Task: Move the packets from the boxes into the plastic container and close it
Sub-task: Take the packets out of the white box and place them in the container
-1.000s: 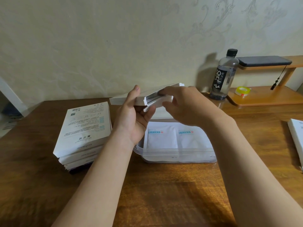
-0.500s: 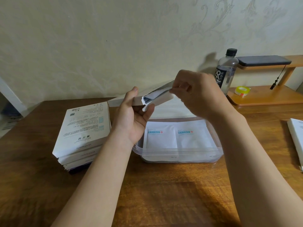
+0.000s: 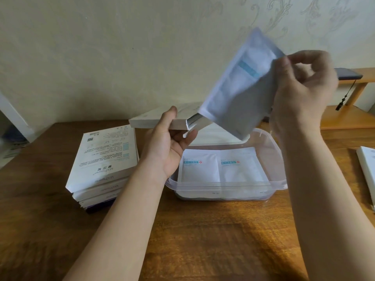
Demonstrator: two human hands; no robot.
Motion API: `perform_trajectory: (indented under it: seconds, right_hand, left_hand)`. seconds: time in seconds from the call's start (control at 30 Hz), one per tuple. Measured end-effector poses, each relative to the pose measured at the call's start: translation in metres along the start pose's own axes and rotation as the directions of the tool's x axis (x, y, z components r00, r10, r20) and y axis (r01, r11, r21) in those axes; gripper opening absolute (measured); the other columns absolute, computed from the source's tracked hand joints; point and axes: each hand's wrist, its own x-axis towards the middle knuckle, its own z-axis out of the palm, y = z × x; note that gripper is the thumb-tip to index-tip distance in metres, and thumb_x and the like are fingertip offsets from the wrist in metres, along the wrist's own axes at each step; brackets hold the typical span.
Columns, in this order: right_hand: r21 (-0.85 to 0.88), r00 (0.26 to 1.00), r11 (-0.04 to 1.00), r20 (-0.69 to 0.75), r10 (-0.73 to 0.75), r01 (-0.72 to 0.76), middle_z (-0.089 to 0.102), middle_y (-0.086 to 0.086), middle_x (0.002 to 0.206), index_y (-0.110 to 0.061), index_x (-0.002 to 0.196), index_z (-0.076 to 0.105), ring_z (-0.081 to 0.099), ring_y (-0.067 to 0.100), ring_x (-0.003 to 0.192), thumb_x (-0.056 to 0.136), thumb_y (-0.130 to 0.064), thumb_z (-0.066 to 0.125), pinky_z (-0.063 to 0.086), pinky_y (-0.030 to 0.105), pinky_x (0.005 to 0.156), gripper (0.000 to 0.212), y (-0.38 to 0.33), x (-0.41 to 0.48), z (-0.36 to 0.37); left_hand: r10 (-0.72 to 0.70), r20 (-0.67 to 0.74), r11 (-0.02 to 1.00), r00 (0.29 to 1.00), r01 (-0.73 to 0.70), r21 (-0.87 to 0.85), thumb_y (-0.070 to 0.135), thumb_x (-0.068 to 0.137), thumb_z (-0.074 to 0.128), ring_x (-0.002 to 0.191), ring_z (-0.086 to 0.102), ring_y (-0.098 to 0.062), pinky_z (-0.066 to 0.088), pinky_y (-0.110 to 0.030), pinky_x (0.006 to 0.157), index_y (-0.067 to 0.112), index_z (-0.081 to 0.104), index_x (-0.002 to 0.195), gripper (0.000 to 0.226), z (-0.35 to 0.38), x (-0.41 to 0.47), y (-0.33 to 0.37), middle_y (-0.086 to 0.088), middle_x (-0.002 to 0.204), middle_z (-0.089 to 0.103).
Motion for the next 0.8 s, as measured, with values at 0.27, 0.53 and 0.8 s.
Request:
perform_trajectory:
  seconds: [0.27, 0.53, 0.8]
  right_hand:
    - [-0.687, 0.94, 0.726, 0.253, 0.229, 0.008, 0.061, -0.003, 0.077, -0.019, 0.086, 0.064, 0.052, 0.014, 0.068, 0.088, -0.015, 0.066, 0.037, 0.021, 0.054, 0.005, 0.035, 0.012, -0.019]
    - [-0.88, 0.707, 0.469, 0.376, 0.599, 0.07, 0.066, 0.004, 0.085, -0.015, 0.085, 0.067, 0.06, 0.019, 0.074, 0.091, -0.016, 0.065, 0.047, 0.028, 0.054, 0.006, 0.051, -0.009, -0.015]
    - [-0.902, 0.687, 0.167, 0.413, 0.598, 0.397, 0.056, 0.006, 0.078, -0.008, 0.079, 0.059, 0.055, 0.025, 0.073, 0.081, 0.008, 0.059, 0.046, 0.032, 0.062, 0.015, 0.027, -0.017, -0.007]
  left_hand:
    - [0.04, -0.043, 0.998, 0.998, -0.041, -0.04, 0.023, 0.091, 0.075, 0.092, 0.071, -0.027, 0.059, -0.029, 0.057, 0.004, 0.061, 0.128, 0.044, -0.001, 0.001, -0.001, -0.017, 0.11, 0.071]
    - [0.045, -0.011, 0.999, 0.999, -0.046, -0.004, 0.022, 0.092, 0.073, 0.091, 0.073, -0.026, 0.058, -0.028, 0.056, 0.006, 0.062, 0.122, 0.036, -0.001, 0.0, -0.002, -0.015, 0.102, 0.074]
    - [0.045, 0.003, 0.999, 0.999, -0.045, 0.004, 0.022, 0.093, 0.072, 0.091, 0.073, -0.026, 0.058, -0.028, 0.056, 0.007, 0.063, 0.12, 0.032, -0.002, 0.0, -0.002, -0.014, 0.1, 0.074]
